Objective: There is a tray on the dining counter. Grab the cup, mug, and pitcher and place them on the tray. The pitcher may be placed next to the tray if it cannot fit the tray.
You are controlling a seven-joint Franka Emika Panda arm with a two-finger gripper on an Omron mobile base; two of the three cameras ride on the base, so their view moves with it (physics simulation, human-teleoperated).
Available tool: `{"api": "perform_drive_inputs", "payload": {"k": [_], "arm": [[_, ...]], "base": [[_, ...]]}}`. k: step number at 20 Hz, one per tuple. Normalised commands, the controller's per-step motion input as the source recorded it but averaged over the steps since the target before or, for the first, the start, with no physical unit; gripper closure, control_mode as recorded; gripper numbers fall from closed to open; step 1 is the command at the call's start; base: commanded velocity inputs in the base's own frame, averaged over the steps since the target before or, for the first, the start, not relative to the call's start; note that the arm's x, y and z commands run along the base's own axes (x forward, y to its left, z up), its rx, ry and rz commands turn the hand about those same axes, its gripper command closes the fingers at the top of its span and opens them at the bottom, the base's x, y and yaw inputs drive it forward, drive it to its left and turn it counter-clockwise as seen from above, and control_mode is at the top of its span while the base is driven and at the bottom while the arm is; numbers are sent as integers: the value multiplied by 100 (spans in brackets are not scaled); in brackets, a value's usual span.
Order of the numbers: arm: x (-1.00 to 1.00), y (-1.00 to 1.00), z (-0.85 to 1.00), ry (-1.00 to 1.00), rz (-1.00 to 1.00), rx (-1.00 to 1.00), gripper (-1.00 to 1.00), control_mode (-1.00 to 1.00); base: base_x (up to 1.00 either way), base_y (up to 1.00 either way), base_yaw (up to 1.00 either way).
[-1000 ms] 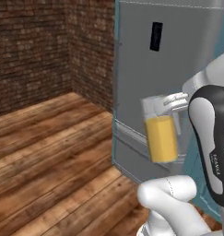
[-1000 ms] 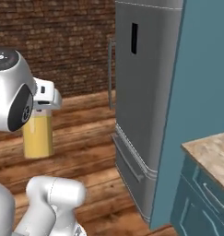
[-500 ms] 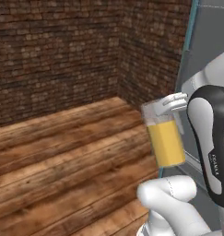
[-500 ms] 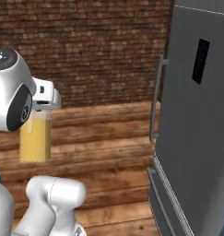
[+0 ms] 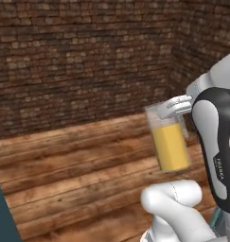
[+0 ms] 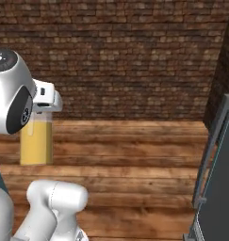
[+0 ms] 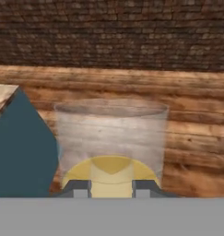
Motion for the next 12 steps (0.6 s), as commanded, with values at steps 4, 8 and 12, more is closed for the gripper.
{"api": "perform_drive_inputs", "payload": {"k": [4,8,12], "arm": [[0,0,0,0,0,0,100,100],[0,0,0,0,0,0,100,100],[0,0,0,0,0,0,100,100]], "base": [[100,8,38],[100,0,43],[100,0,51]]}}
